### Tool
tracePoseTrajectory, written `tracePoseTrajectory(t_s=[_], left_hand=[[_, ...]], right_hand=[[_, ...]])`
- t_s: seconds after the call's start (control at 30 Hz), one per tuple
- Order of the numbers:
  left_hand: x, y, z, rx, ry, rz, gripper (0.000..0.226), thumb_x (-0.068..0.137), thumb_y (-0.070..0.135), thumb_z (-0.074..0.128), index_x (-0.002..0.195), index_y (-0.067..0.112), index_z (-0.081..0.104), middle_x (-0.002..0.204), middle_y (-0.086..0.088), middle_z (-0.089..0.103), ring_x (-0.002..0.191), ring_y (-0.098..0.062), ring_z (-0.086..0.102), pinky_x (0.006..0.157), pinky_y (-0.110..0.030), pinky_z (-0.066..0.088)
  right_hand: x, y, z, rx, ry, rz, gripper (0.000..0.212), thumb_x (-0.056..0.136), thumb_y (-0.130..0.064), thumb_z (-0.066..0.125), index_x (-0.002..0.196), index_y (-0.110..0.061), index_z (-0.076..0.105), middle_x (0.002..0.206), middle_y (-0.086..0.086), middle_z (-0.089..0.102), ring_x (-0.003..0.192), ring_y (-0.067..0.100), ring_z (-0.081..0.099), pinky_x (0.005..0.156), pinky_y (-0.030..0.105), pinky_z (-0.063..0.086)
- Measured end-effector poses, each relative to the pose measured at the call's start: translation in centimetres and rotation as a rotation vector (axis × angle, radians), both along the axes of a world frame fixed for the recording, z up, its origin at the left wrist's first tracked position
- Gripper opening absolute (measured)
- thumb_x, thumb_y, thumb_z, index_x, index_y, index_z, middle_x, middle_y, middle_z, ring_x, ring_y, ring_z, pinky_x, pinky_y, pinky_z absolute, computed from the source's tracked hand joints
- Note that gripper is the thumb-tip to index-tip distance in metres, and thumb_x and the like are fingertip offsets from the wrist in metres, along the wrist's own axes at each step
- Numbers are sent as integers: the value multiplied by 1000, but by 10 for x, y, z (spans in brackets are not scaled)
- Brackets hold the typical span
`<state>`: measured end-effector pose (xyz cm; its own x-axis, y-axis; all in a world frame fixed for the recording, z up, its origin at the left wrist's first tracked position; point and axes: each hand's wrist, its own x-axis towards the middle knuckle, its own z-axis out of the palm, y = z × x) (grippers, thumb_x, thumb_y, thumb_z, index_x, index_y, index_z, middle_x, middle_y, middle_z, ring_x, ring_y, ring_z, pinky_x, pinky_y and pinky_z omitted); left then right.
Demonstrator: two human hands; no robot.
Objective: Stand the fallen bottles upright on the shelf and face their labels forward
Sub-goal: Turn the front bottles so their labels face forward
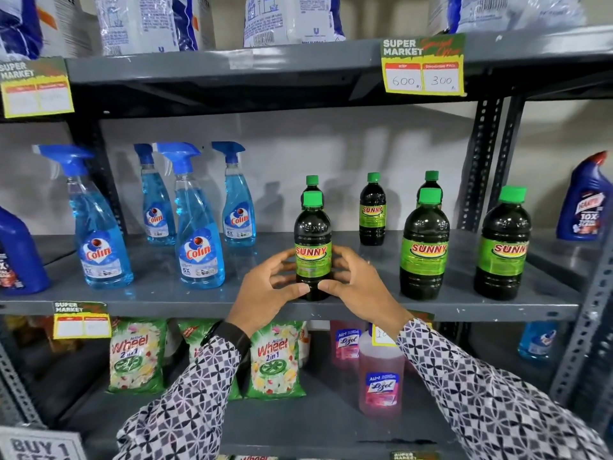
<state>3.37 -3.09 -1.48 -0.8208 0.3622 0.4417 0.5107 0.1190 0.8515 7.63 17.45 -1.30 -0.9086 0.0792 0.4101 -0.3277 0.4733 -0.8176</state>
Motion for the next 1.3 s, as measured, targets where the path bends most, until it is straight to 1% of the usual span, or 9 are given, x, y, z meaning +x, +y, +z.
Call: tracePoseTrajectory(t_s=[0.2, 0.4, 0.57, 0.77, 0.87, 0.93, 1.0, 1.1, 1.3], left_hand=[[2, 2, -3, 5, 19, 15, 74, 77, 10, 87, 142, 30, 56, 123, 6, 73, 109, -6, 73, 90, -18, 57], [9, 3, -2, 0, 52, 40, 72, 78, 15, 87, 142, 31, 57, 117, 12, 74, 107, -3, 73, 89, -16, 56], [13, 5, -1, 10, 74, 65, 69, 78, 14, 87, 131, 47, 56, 112, 20, 73, 108, -1, 73, 88, -11, 54], [26, 4, -9, 22, 66, 137, 89, 80, 25, 87, 155, 35, 40, 136, 13, 63, 122, -1, 65, 90, -10, 53], [50, 17, -20, 86, 224, 321, 72, 90, 20, 75, 154, 33, 45, 137, 13, 64, 121, 5, 63, 100, -15, 52], [72, 34, -21, 182, 353, 419, 55, 95, 15, 68, 146, 30, 56, 120, 10, 73, 111, -4, 69, 96, -21, 56], [90, 57, -13, 193, 410, 394, 43, 96, 15, 65, 137, 27, 65, 103, 10, 75, 98, -7, 71, 86, -17, 56], [99, 97, 7, 8, 386, 246, 36, 96, 26, 65, 132, 29, 69, 94, 17, 75, 91, 1, 70, 80, -13, 54], [69, 147, 12, -45, 156, 98, 46, 99, 35, 60, 145, 32, 55, 112, 18, 71, 101, 11, 63, 86, -15, 48]], right_hand=[[1, 1, -2, 30, 35, 7, 76, 91, -3, 76, 157, -19, 42, 139, 6, 66, 121, 17, 69, 108, 41, 55], [2, 1, -3, 34, 36, 29, 75, 91, -1, 76, 157, -17, 43, 115, -23, 60, 102, -5, 66, 101, 26, 53], [1, 2, -3, 30, 39, 28, 77, 92, 1, 74, 159, -18, 41, 129, -4, 61, 107, -4, 65, 108, 32, 51], [24, 2, 2, 225, 123, -62, 76, 99, -10, 69, 164, -20, 32, 144, 1, 62, 131, 17, 61, 117, 42, 46], [56, 17, 1, 341, 295, -223, 62, 102, -9, 63, 159, -20, 43, 140, 3, 68, 123, 15, 67, 110, 37, 52], [76, 33, 0, 317, 400, -327, 49, 102, -8, 62, 149, -19, 56, 124, -3, 73, 106, 9, 70, 100, 33, 56], [87, 53, -1, 263, 489, -438, 39, 101, -8, 63, 140, -17, 63, 112, -8, 69, 97, 8, 67, 93, 35, 58], [92, 86, -3, 184, 504, -565, 41, 98, -6, 67, 137, -17, 58, 122, -4, 57, 103, 14, 63, 93, 44, 58], [95, 119, -22, 158, 375, -521, 56, 96, -1, 69, 146, -14, 47, 132, 2, 50, 116, 16, 57, 101, 43, 54]])
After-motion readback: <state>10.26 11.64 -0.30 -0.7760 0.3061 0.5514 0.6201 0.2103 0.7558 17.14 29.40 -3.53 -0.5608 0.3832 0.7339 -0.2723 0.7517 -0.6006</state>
